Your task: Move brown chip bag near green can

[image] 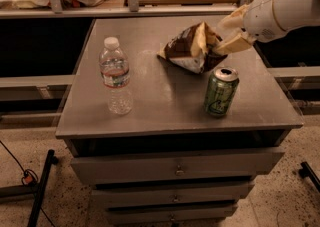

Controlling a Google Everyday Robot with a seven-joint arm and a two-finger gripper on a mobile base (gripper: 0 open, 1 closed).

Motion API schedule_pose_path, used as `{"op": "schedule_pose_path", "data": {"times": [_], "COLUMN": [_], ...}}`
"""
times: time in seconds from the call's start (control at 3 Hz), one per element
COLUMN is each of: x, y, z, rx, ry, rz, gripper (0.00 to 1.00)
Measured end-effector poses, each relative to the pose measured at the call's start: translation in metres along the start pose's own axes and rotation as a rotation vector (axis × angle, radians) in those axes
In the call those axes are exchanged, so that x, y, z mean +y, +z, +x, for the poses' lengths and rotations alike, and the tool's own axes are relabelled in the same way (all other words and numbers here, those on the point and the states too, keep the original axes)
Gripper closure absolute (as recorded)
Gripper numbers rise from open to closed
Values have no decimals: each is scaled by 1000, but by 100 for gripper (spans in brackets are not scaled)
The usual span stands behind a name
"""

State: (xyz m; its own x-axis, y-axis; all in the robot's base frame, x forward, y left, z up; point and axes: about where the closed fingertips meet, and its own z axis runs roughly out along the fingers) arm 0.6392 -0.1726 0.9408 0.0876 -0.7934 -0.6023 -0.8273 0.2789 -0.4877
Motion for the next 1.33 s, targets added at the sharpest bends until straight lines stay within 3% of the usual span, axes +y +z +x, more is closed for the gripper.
{"op": "schedule_pose_path", "data": {"times": [0.33, 0.67, 1.33], "x": [1, -3, -52], "y": [3, 7, -15], "z": [-1, -1, -7], "rx": [-2, 0, 2], "ry": [-2, -1, -41], "rz": [-5, 0, 67], "gripper": [0, 0, 0]}}
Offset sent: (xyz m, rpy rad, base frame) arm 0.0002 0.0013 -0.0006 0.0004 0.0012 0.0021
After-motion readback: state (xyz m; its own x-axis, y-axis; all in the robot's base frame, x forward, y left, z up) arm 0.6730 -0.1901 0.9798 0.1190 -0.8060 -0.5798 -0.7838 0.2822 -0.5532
